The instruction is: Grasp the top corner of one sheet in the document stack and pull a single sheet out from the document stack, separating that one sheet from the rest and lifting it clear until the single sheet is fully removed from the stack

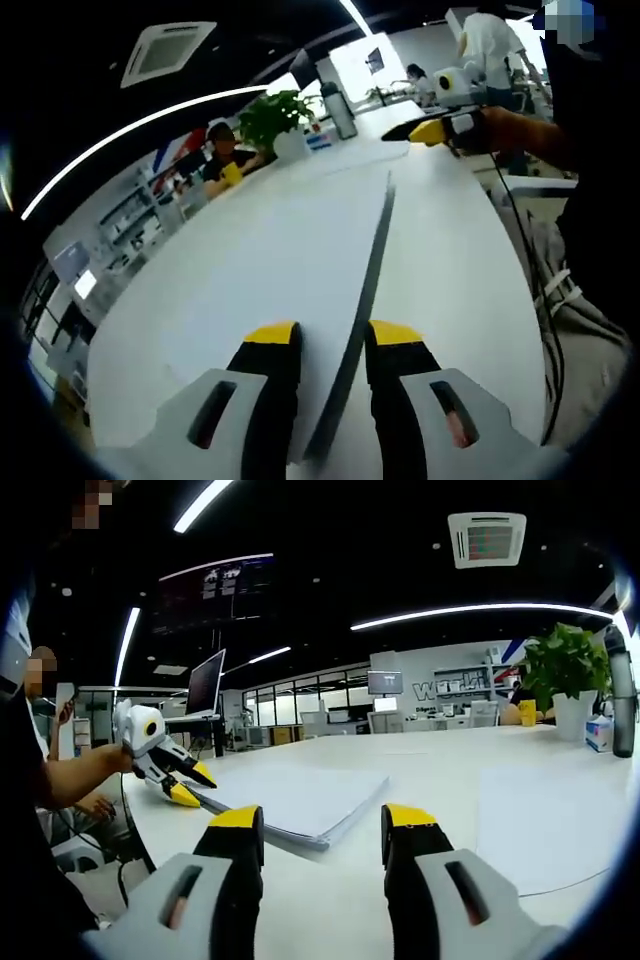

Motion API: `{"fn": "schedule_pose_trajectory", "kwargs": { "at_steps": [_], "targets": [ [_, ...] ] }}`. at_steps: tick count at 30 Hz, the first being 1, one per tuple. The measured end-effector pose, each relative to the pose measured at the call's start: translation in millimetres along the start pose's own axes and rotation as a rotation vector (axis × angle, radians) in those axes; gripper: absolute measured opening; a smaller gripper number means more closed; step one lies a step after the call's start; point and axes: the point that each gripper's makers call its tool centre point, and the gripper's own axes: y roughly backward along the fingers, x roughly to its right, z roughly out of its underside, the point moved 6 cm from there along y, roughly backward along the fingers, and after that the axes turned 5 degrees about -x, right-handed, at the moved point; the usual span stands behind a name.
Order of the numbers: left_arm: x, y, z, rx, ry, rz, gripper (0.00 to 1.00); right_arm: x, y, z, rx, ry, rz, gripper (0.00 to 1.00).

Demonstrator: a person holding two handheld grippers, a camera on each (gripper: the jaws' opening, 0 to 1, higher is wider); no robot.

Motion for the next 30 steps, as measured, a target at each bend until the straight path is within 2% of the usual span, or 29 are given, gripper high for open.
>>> {"fn": "schedule_pose_trajectory", "kwargs": {
  "at_steps": [3,7,11,13,14,15,20,24,30],
  "targets": [
    [-0.6,0.2,1.4,0.010,0.007,-0.011,0.22,0.4,-0.5,0.0,0.000,-0.003,-0.001,0.46],
    [2.6,-0.1,0.9,0.010,-0.059,-0.040,0.20,1.7,-1.2,-0.3,-0.006,-0.010,-0.002,0.46],
    [1.7,0.7,1.0,0.013,-0.059,-0.034,0.19,3.4,-2.0,-0.8,-0.006,-0.019,0.002,0.46],
    [0.9,1.0,1.8,0.018,-0.053,-0.003,0.21,3.9,-2.5,-1.2,-0.005,-0.025,0.005,0.46],
    [2.3,1.2,1.5,0.021,-0.022,0.037,0.23,4.2,-2.9,-1.2,-0.006,-0.026,0.006,0.46],
    [1.5,1.6,1.1,0.020,-0.006,0.052,0.24,4.4,-3.2,-1.2,-0.007,-0.027,0.007,0.45],
    [-4.6,1.2,-0.7,0.010,-0.002,0.073,0.20,4.5,-4.7,0.1,-0.019,-0.024,0.011,0.45],
    [-8.2,1.2,1.0,0.045,0.063,0.128,0.20,6.4,-4.9,0.3,-0.023,-0.025,0.014,0.44],
    [-7.4,1.4,-0.3,0.076,0.110,0.184,0.20,9.2,-2.6,-1.3,-0.016,-0.063,0.011,0.44]
  ]
}}
